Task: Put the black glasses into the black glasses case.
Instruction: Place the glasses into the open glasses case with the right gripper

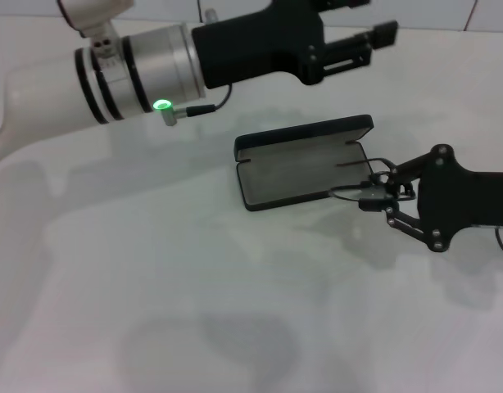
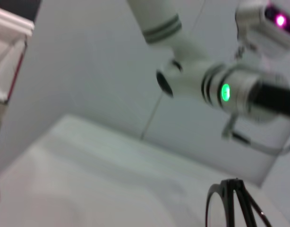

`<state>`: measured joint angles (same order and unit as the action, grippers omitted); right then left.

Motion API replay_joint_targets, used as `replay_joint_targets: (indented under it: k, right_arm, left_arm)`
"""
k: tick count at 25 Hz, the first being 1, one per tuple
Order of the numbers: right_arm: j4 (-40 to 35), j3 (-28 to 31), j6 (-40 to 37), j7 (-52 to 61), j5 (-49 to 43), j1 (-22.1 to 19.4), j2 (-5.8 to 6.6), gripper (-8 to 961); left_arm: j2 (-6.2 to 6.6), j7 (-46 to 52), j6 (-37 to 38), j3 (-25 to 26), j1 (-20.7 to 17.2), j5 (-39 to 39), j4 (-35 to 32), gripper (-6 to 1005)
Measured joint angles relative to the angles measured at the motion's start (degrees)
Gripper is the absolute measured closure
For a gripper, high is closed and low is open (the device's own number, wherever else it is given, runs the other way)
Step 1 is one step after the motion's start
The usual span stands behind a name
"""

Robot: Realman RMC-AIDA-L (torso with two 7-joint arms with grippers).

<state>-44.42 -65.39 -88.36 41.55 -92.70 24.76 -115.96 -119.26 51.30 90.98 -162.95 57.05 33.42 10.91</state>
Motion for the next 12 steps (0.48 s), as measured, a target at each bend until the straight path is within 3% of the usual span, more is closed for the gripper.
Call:
replay_joint_targets:
  k: [4,7,8,11,12]
  right_arm:
    - [-2.9,-4.9,7.0,0.8,0.2,-0.7,-0.23,835]
    - [-10.0,-19.7,26.1,4.3,3.0,-2.2,-0.25,835]
    - [-10.0,-19.7,26.1,4.3,3.0,-2.2,-0.25,835]
    - [-12.6,-28.7,38.3,5.2,3.0,-2.7,-0.24,835]
    - [-13.5,-34.0,45.5,5.4,3.0,-2.7,-0.23,835]
  left_arm:
    - [0.08,0.0,-0.1,0.0,-1.2,2.2,1.0,361]
    - [0.07,0.0,-0.2,0.0,-1.7,2.5,1.4,361]
    - [0.08,0.1,-0.4,0.0,-1.8,2.5,1.4,361]
    - [0.09,0.5,-1.7,0.0,-1.8,2.6,1.4,361]
    - [0.05,0.6,-2.2,0.0,-1.8,2.6,1.4,361]
